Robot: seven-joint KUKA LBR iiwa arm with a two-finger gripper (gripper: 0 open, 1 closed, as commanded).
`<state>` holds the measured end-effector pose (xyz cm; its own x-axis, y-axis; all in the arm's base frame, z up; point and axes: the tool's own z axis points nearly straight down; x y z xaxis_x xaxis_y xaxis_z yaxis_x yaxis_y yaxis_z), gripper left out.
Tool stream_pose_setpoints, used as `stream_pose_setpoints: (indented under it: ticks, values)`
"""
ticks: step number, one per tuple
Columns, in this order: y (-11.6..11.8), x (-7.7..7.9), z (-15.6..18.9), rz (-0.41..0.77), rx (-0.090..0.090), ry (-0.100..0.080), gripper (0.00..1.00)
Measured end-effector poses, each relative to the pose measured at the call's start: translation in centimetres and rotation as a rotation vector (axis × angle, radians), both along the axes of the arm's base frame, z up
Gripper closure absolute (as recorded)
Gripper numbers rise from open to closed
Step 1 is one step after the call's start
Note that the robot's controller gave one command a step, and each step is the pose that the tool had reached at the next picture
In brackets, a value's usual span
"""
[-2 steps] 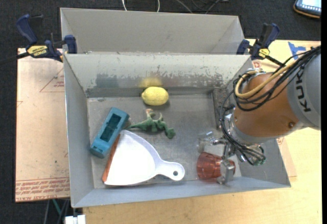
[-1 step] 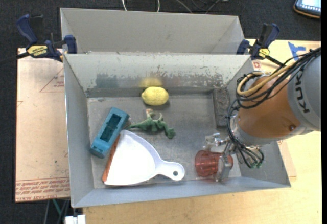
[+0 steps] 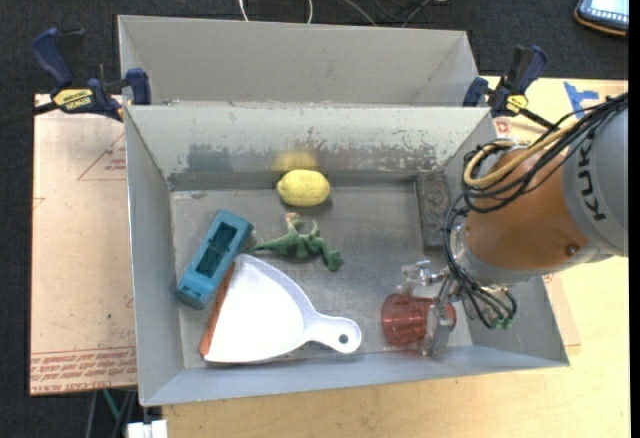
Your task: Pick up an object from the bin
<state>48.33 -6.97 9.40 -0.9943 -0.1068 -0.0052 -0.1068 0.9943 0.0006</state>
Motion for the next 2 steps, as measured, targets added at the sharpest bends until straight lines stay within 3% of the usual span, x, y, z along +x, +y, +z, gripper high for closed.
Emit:
stream_pose_setpoints:
  ticks: [1, 2]
  values:
    - [0.2, 0.8, 11.2, -0.032, 0.001, 0.003, 1.0]
    - [0.8, 1.7, 14.0, -0.01, 0.001, 0.003, 1.0]
